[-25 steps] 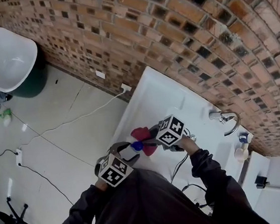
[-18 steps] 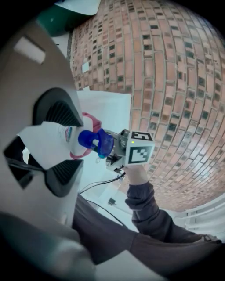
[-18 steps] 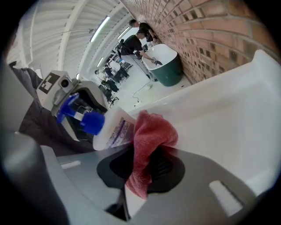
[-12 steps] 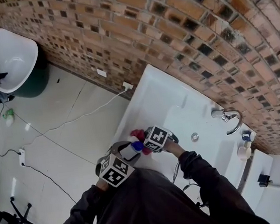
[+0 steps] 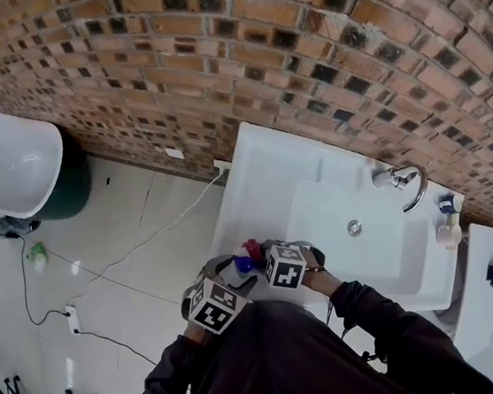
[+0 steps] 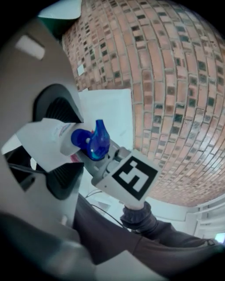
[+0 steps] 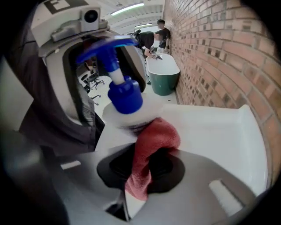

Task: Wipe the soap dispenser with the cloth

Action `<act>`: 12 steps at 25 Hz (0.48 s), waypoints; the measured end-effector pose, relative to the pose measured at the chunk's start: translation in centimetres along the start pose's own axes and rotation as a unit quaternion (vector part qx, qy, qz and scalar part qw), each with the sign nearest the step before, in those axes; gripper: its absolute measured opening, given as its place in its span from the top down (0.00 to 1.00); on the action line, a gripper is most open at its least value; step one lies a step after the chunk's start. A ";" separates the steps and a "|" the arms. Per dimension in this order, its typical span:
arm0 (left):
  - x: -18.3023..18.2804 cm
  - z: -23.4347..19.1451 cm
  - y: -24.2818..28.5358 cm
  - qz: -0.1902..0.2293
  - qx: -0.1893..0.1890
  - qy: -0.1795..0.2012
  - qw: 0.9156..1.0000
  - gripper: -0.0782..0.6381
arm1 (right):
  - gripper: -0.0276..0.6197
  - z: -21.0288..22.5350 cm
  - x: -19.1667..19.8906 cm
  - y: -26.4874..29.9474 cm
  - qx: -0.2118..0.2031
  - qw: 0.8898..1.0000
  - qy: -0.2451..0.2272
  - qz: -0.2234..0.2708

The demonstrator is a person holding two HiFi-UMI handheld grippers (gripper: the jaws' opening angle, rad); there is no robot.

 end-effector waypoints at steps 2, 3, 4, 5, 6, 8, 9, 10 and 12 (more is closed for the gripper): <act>0.4 -0.4 -0.2 -0.016 0.001 0.008 1.000 0.47 | 0.87 -0.9 -0.5 -0.7 0.003 1.000 0.008 0.024; 0.6 -0.6 -0.2 -0.025 0.001 0.012 1.000 0.47 | 0.87 -1.4 -0.8 -1.0 0.004 0.999 0.012 0.034; 0.8 -0.8 -0.2 -0.036 -0.001 0.017 0.999 0.47 | 0.87 -1.8 -1.0 -1.2 0.003 0.999 0.017 0.044; 1.0 -1.1 -0.2 -0.049 -0.004 0.024 0.998 0.47 | 0.87 -2.2 -1.2 -1.2 0.001 0.998 0.022 0.053; 1.1 -1.3 -0.1 -0.061 -0.006 0.033 0.998 0.47 | 0.87 -2.5 -1.3 -1.2 -0.002 0.998 0.029 0.062; 1.1 -1.7 0.0 -0.075 -0.006 0.049 0.996 0.52 | 0.86 -3.0 -1.3 -1.5 -0.011 0.996 0.042 0.076; 1.0 -1.7 0.0 -0.078 -0.002 0.053 0.996 0.54 | 0.87 -3.0 -1.1 -1.7 -0.013 0.995 0.050 0.080; 1.0 -1.7 0.0 -0.080 0.003 0.057 0.995 0.54 | 0.87 -2.9 -0.8 -2.1 -0.013 0.995 0.057 0.083; 0.9 -1.7 0.0 -0.088 0.015 0.071 0.993 0.55 | 0.86 -2.3 -0.1 -3.0 -0.005 0.993 0.073 0.090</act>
Point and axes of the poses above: the fingertips, and each gripper's own axes: y forward along the fingers, z to its right, x out of its underside, the point moved 3 cm from there along -y, backward along the fingers, and after that the axes turned 9 degrees about x, right-handed, at the moved point
